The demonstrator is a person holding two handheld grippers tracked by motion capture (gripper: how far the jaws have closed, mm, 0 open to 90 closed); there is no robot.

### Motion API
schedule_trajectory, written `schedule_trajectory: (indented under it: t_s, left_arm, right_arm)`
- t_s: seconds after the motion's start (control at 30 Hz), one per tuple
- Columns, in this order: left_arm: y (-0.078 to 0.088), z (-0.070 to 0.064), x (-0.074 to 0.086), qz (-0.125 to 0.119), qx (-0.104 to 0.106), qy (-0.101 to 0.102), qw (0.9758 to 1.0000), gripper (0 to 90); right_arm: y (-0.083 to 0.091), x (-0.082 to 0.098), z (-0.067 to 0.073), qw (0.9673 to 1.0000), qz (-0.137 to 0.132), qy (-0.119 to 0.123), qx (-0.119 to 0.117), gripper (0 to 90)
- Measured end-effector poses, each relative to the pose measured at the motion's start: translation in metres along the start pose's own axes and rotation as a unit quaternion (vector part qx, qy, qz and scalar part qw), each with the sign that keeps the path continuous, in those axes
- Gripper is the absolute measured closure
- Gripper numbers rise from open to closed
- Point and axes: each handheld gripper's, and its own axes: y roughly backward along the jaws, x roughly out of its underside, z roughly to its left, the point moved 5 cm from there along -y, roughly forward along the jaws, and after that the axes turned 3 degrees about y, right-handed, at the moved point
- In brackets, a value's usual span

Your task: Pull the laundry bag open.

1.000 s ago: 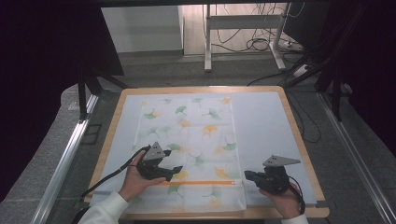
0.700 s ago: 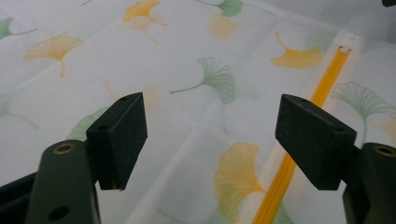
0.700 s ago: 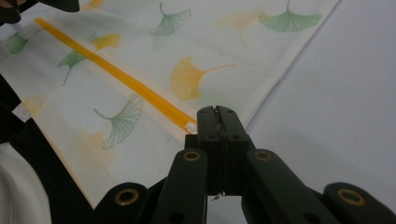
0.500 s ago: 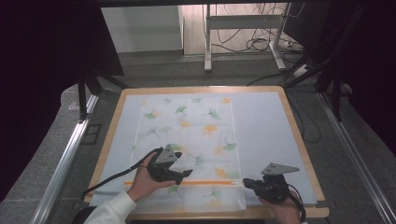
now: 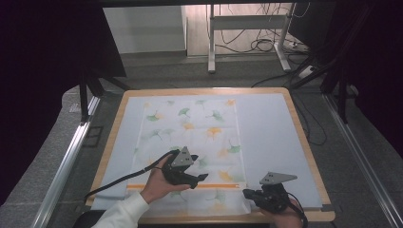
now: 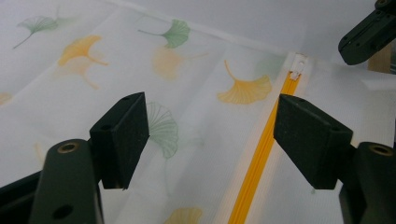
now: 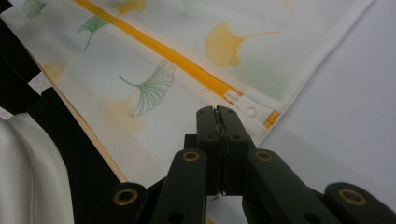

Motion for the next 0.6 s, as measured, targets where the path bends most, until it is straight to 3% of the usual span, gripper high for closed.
schedule_trajectory:
  t_s: [0.03,0.1,0.17,0.23,0.37,0.4,0.47,0.5,0.6]
  left_arm:
    - [-0.003,-0.002,-0.004,0.004,-0.002,-0.009,1.0,27.2]
    - [-0.006,-0.004,-0.008,-0.001,0.006,-0.007,1.0,27.3]
    - [-0.008,-0.004,-0.009,-0.005,0.019,0.008,0.9998,27.9]
    - [-0.011,-0.002,-0.009,0.0,0.014,0.008,0.9999,28.1]
    - [-0.016,-0.002,-0.008,0.0,0.025,0.02,0.9995,29.3]
    - [-0.017,-0.003,-0.008,0.007,0.025,0.018,0.9995,29.7]
    - [-0.02,-0.007,-0.01,0.018,0.012,-0.008,0.9997,29.5]
    - [-0.02,-0.011,-0.012,0.02,0.018,-0.017,0.9995,29.5]
    - [-0.023,-0.017,-0.021,0.016,0.025,-0.023,0.9993,28.7]
  right_arm:
    - [-0.001,0.0,0.001,1.0,0.002,-0.001,-0.002,87.5]
    - [-0.004,0.001,0.001,1.0,0.007,-0.002,-0.005,87.4]
    - [-0.006,0.001,0.001,0.9999,0.011,-0.001,-0.007,87.4]
    - [-0.007,0.001,0.002,0.9999,0.012,0.001,-0.008,87.5]
    - [-0.009,0.001,0.003,0.9998,0.018,0.004,-0.01,87.5]
    - [-0.01,0.001,0.004,0.9997,0.02,0.004,-0.01,87.5]
    - [-0.011,0.001,0.004,0.9997,0.02,0.004,-0.01,87.5]
    - [-0.011,0.001,0.004,0.9997,0.02,0.006,-0.01,87.5]
    - [-0.01,0.002,0.004,0.9997,0.02,0.008,-0.009,87.5]
